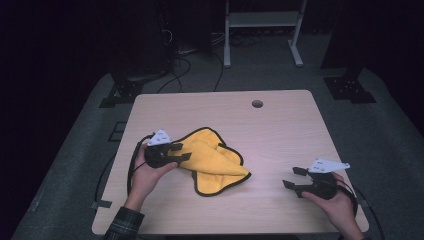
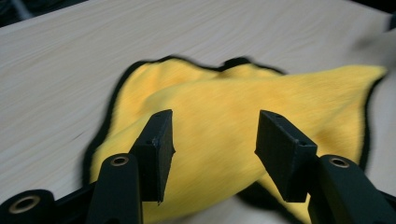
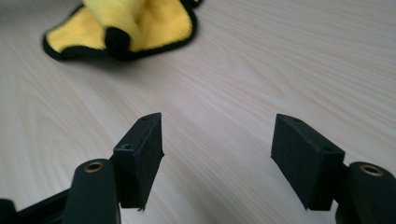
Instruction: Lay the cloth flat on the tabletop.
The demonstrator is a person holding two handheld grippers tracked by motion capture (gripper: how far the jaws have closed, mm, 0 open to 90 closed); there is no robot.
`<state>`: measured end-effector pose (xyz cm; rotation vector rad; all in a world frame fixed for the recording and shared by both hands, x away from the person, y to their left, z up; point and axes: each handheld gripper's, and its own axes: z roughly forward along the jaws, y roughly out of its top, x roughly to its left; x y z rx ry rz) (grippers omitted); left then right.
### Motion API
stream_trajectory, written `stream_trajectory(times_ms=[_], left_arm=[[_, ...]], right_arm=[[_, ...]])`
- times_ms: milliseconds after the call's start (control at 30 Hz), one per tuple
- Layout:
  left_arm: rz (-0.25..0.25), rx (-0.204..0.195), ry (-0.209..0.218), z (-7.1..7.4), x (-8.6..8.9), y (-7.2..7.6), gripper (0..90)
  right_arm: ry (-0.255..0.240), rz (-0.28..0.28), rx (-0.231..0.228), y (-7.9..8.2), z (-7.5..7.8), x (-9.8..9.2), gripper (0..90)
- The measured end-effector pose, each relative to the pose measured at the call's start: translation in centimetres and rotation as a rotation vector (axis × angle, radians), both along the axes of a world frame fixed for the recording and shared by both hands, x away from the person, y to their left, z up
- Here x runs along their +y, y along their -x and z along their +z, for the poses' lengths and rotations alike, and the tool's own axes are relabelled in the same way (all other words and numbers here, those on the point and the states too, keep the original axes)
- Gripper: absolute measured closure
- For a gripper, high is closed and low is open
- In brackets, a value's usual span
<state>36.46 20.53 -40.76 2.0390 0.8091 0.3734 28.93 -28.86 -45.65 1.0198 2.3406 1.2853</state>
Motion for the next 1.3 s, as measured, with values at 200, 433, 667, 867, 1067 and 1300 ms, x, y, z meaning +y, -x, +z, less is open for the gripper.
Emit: stream_trajectory(times_ms=[200, 433, 667, 867, 1067, 1300], left_arm=[[0.12, 0.016, -0.031, -1.5, 3.4, -1.2, 44.5], [0.159, 0.057, -0.022, -3.0, 4.9, -2.7, 44.7], [0.087, 0.133, -0.021, -3.4, 4.3, -2.8, 80.8], [0.04, 0.177, -0.006, -2.9, 3.8, -2.2, 85.3], [-0.025, 0.126, 0.066, -0.2, 3.1, -1.0, 85.7], [-0.099, 0.044, 0.135, 3.4, 1.8, 0.4, 85.8]], right_arm=[[-0.006, 0.118, 0.011, -0.3, 0.4, 4.3, 33.8], [-0.007, 0.202, 0.03, -0.5, 0.1, 8.2, 36.6], [-0.021, 0.199, 0.068, -1.9, -0.2, 10.4, 54.7], [-0.034, 0.179, 0.11, -3.3, 0.0, 10.7, 78.7], [-0.009, 0.126, 0.08, -3.6, 1.3, 9.6, 83.2], [-0.043, 0.033, -0.001, -4.4, 4.1, 6.2, 83.6]])
